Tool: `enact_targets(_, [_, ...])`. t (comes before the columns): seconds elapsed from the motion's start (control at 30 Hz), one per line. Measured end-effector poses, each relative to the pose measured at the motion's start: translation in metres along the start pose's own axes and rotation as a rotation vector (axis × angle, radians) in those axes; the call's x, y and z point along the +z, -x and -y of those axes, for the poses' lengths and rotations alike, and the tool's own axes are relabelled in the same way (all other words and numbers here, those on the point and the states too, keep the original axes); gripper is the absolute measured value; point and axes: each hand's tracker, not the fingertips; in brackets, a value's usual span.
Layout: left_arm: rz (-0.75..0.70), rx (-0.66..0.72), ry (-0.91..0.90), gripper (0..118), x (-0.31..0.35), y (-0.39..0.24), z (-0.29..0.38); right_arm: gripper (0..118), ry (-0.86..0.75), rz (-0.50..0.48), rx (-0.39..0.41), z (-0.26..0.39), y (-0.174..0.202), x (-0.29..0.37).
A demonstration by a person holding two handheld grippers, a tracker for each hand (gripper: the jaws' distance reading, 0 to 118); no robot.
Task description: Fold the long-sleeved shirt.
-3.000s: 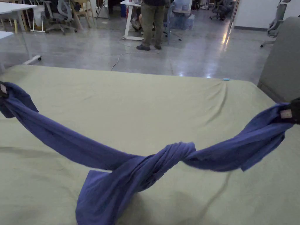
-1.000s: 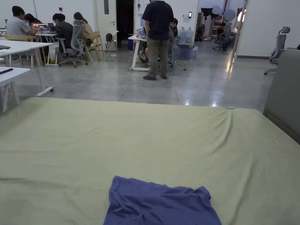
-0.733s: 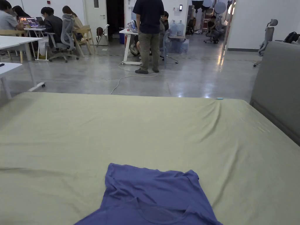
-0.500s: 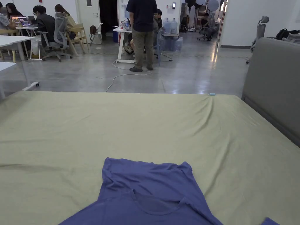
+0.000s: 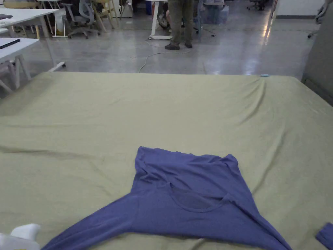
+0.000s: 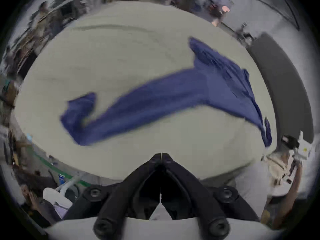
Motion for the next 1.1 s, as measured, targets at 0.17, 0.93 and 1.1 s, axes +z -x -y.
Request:
enact_targets(0.17, [0.200, -0.013, -0.024, 17, -0.034, -0.037, -0.072, 0, 0.025, 0.027, 0.220, 0.006, 0.063, -0.034])
enact_targets(0.93, [-0.052, -0.268, -0.060, 0, -0.239, -0.152, -0.383, 117, 0.003, 0.031, 0.204, -0.056, 0.025, -0.140])
enact_targets(1.1, [-0.056, -0.247, -0.143, 0, -0.193, -0.152, -0.387, 88, 0.231, 0.139, 0.268, -0.075, 0.036, -0.204])
